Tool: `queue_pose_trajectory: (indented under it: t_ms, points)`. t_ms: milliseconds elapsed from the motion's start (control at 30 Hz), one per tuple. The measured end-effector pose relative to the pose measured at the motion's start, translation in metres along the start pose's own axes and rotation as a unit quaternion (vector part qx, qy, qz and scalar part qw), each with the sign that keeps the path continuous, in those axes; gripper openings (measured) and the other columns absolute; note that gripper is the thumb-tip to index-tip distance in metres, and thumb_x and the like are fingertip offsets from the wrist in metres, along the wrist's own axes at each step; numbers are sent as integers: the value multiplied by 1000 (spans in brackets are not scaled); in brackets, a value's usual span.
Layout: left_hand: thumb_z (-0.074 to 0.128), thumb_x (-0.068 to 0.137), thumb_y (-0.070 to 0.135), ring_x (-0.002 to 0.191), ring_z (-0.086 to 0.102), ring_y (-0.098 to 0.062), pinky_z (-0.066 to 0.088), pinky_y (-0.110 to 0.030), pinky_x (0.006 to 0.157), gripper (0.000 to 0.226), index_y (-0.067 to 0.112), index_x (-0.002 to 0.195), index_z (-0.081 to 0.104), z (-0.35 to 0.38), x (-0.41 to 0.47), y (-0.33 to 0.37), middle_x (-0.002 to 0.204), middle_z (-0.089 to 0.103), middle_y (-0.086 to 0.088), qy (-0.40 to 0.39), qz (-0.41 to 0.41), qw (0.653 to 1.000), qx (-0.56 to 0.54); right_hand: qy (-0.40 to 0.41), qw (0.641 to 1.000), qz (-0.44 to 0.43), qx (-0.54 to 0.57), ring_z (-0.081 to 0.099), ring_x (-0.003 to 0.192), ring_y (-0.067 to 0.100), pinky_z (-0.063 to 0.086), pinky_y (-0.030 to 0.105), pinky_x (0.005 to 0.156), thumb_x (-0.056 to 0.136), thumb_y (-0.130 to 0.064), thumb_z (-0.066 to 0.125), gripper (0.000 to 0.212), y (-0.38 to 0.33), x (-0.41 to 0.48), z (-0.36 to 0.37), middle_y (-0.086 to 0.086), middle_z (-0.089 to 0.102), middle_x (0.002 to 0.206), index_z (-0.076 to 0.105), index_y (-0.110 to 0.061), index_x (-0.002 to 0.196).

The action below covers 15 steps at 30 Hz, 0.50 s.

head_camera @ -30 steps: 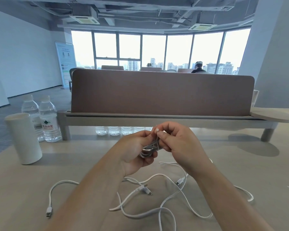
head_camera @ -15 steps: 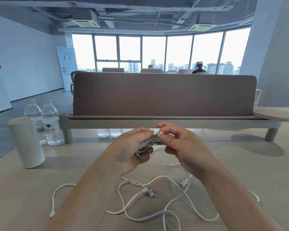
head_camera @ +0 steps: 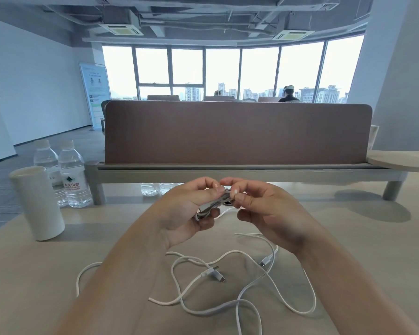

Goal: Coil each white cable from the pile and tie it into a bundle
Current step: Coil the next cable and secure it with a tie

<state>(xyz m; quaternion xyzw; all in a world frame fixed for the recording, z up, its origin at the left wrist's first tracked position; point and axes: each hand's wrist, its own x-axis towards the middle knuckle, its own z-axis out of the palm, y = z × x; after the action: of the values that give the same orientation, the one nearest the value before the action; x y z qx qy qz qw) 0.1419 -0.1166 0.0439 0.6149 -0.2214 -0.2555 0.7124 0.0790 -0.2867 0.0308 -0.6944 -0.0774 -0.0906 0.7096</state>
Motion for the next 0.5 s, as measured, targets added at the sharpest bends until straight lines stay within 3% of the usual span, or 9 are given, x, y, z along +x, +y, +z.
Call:
queue_pose_trajectory:
  t_ms: [200, 367, 500]
  points:
    - [66, 91, 17, 65, 49, -17, 30, -25, 56, 12, 15, 87, 55, 0, 0, 0, 79, 64, -2, 11, -4, 1000, 5, -9, 1000, -2, -14, 56, 102, 17, 41, 31, 77, 81, -24, 68, 5, 2, 1, -2, -8, 66, 129, 70, -26, 77]
    - [72, 77, 24, 66, 49, -17, 32, -24, 56, 21, 16, 88, 56, 2, -2, 1, 77, 65, 0, 10, 3, 1000, 13, -14, 999, -5, -31, 56, 102, 16, 41, 31, 78, 81, -24, 66, 8, 2, 1, -3, -10, 66, 128, 69, -27, 75]
    - [69, 88, 19, 66, 49, -17, 32, -25, 57, 13, 17, 86, 57, 3, -1, 1, 81, 65, -1, 16, -1, 1000, 16, -6, 999, -6, -48, 57, 101, 15, 40, 32, 79, 81, -26, 66, 9, 2, 1, -2, -14, 67, 125, 69, -29, 73]
